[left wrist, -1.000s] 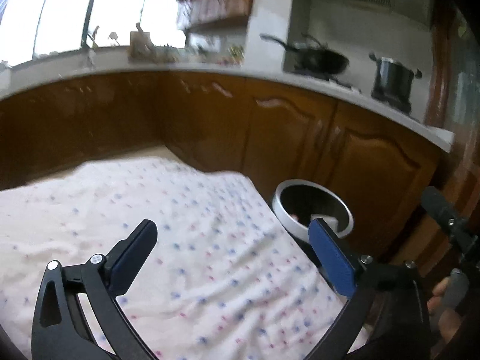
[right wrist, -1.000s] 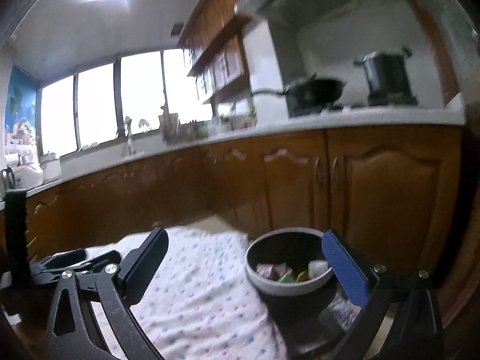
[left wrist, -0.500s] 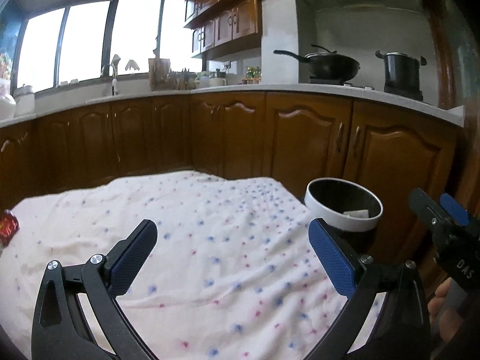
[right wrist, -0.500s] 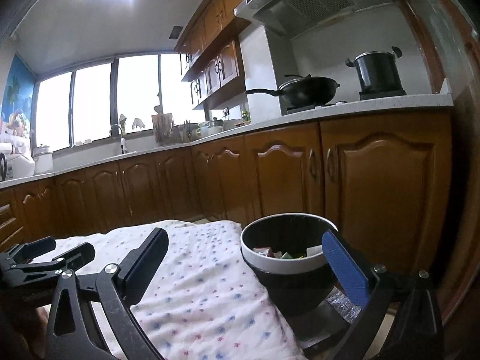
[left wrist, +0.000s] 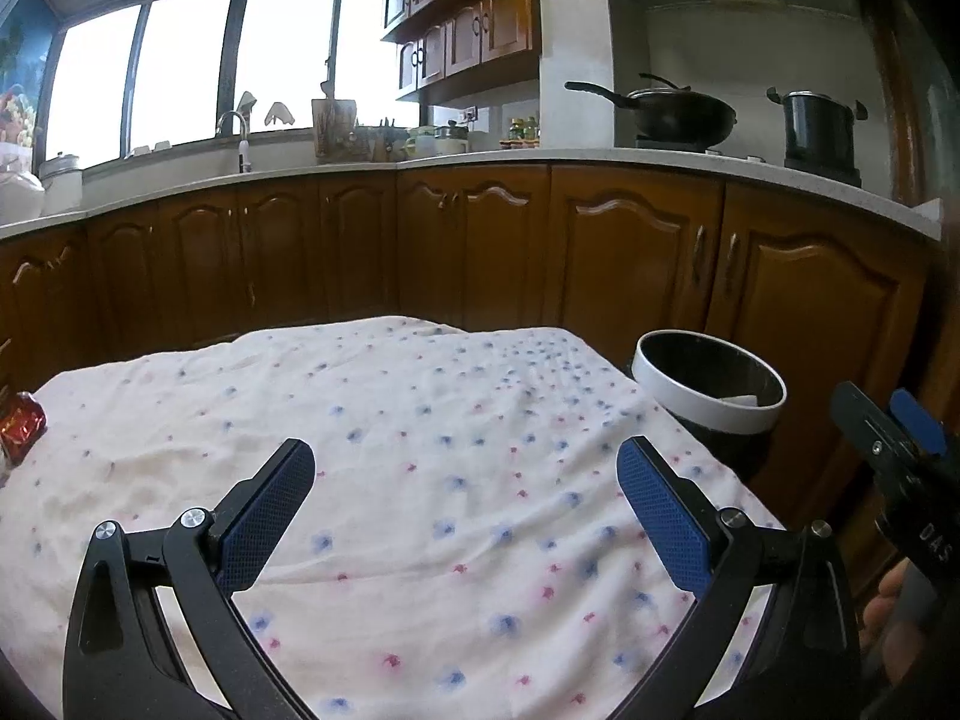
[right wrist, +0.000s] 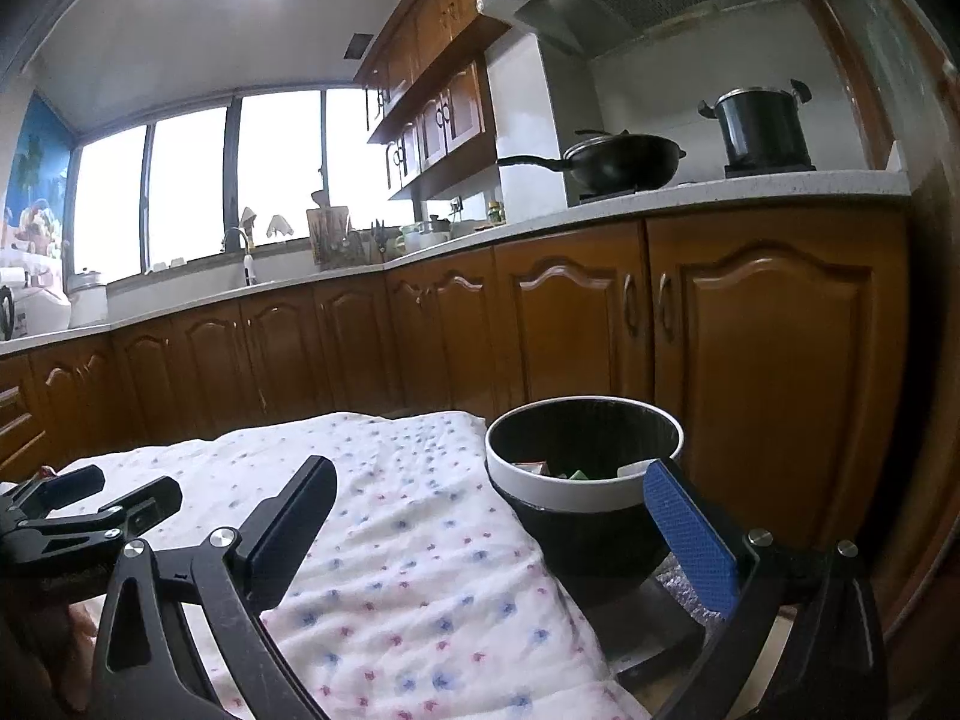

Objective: Collect trash

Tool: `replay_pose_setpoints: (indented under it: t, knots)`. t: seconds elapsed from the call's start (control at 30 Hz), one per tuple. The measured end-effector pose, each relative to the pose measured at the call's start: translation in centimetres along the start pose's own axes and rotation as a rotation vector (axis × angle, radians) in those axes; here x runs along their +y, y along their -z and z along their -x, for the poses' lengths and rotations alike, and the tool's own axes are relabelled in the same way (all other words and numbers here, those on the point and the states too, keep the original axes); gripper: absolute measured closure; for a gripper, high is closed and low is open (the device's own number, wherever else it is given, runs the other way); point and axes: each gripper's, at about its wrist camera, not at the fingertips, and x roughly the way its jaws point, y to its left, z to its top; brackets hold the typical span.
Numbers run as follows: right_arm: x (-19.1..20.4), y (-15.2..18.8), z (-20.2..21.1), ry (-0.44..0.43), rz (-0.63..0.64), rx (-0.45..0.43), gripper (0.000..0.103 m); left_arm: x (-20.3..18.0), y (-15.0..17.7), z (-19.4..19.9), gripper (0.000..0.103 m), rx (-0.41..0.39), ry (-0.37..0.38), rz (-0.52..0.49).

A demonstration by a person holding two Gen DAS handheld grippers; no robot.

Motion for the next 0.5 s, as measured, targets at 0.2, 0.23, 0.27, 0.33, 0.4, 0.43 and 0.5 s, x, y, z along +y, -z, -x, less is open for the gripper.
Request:
replay_pose_setpoints:
  t: [0.2,0.23,0.27,0.33,0.4,0.43,0.5]
  knots:
    - [0.03,0.10,-0.02,-0.010,-0.006,0.004,0.000,0.57,0.05,-0.07,0.000,0.003,-0.007,0.016]
    - [0.05,0.14,-0.06,-0.010,-0.004,0.005,0.000,0.60,0.07,-0.01,0.000,0.002,-0.008,0.018]
    - [0.09,0.18,-0.10,-0.011,-0.003,0.005,0.000,0.68,0.10,0.04,0.000,0.000,-0.008,0.022]
    - [0.16,0.24,-0.16,-0.015,0.000,0.008,0.000,0.83,0.14,0.12,0.000,-0.004,-0.011,0.021]
    - [0.19,0.29,-0.22,-0.019,0.000,0.012,0.000,0.83,0.16,0.19,0.000,-0.009,-0.015,0.017]
    - [0.19,0.31,-0.24,-0.023,-0.001,0.015,0.000,0.84,0.17,0.17,0.000,-0.009,-0.016,0.014]
    - [0.17,0.34,-0.35,-0.024,-0.003,0.023,0.000,0.79,0.22,0.10,0.000,-0.005,-0.012,0.010]
